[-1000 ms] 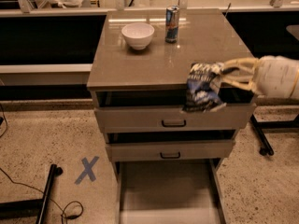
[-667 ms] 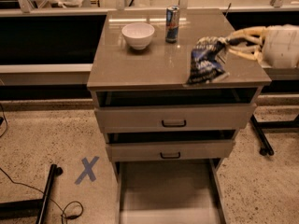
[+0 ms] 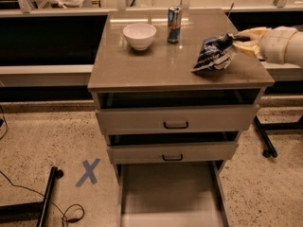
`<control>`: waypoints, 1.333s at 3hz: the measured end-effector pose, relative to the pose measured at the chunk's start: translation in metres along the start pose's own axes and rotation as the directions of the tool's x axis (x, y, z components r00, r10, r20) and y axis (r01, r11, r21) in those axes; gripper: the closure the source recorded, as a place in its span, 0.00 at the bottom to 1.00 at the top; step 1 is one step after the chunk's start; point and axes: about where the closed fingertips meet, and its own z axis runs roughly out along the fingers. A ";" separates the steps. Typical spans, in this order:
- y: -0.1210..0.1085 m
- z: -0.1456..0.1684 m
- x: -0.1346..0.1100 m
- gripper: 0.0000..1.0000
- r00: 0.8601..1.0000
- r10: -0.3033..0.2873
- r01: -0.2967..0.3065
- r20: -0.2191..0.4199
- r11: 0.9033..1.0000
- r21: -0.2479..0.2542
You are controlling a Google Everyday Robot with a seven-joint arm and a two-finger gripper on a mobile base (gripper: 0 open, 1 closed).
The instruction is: Pick blue chip bag from bottom drawer and place on counter
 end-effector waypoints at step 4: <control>0.002 0.009 -0.004 0.36 1.000 0.024 -0.024 0.010 1.000 0.000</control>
Offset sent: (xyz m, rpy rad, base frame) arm 0.0025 -0.0016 0.0027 0.0240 0.0065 -0.0173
